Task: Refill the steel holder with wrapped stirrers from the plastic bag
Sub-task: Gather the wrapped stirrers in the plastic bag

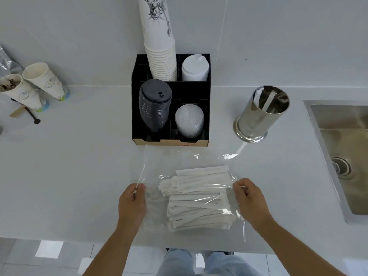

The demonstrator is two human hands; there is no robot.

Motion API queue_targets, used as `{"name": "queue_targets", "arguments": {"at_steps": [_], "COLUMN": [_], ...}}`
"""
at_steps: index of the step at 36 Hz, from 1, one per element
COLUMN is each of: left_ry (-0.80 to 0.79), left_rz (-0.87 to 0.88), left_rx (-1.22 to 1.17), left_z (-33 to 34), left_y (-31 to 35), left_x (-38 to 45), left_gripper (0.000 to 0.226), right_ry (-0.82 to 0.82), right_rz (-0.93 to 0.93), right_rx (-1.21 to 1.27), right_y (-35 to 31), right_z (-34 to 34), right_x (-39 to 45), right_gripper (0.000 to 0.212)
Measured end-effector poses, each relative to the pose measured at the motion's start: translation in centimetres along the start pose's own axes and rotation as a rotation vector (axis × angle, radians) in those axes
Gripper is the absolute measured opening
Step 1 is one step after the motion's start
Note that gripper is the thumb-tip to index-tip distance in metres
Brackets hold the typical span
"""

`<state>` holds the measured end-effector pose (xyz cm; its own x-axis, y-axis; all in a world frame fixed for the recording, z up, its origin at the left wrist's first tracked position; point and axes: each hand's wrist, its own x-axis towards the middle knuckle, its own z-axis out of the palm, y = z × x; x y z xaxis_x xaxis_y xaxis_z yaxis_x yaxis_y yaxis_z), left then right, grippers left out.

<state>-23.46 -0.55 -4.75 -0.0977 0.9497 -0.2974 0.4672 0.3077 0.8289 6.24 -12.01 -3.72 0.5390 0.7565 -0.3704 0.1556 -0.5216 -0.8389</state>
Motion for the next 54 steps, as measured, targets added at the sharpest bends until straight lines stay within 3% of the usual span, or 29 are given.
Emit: {"name": "queue_targets", "arguments": {"at_steps": [15,25,31,34,38,41,45,54], "left_ry": [-0.241,-0.284,-0.266,-0.274,-0.311,-0.411,-0.512,-0.604], "left_rz": [0.041,0.061,0.076,0.178,0.541,0.774,0.898,0.816], "left_rx": [-0.044,0.036,0.116,0.239,0.451,0.618,0.808,1.003], "left_z": [9.9,15.5,15.5,14.7,13.7,13.8,14.4,14.9], "left_y": [5.1,6.4,6.2,5.9,5.6,5.6,5.2,3.5], "left_x": [-4.6,-6.6,-6.4,-6.4,-6.6,-7.1,-7.7,-7.0], "left_gripper": [0.035,0.037,0.016,0.028,0.048,0.05,0.054,0.069], "right_ry": [0.147,0.2,0.193,0.192,0.254,0.321,0.26,-0.048], "right_rz": [0.024,0.061,0.071,0.094,0.115,0.046,-0.17,-0.462], "right_rx": [-0.046,-0.125,-0.225,-0.284,-0.404,-0.488,-0.534,-0.719], "right_y": [4.0,6.4,6.5,6.6,6.2,5.2,3.5,2.1], "right_z": [-12.4,-17.8,-18.4,-18.6,-18.5,-17.5,-14.5,-7.1], "right_x": [-0.7,0.3,0.8,0.8,0.8,0.4,-0.6,0.3], "right_gripper": [0.021,0.022,0.014,0.01,0.032,0.04,0.041,0.042]}}
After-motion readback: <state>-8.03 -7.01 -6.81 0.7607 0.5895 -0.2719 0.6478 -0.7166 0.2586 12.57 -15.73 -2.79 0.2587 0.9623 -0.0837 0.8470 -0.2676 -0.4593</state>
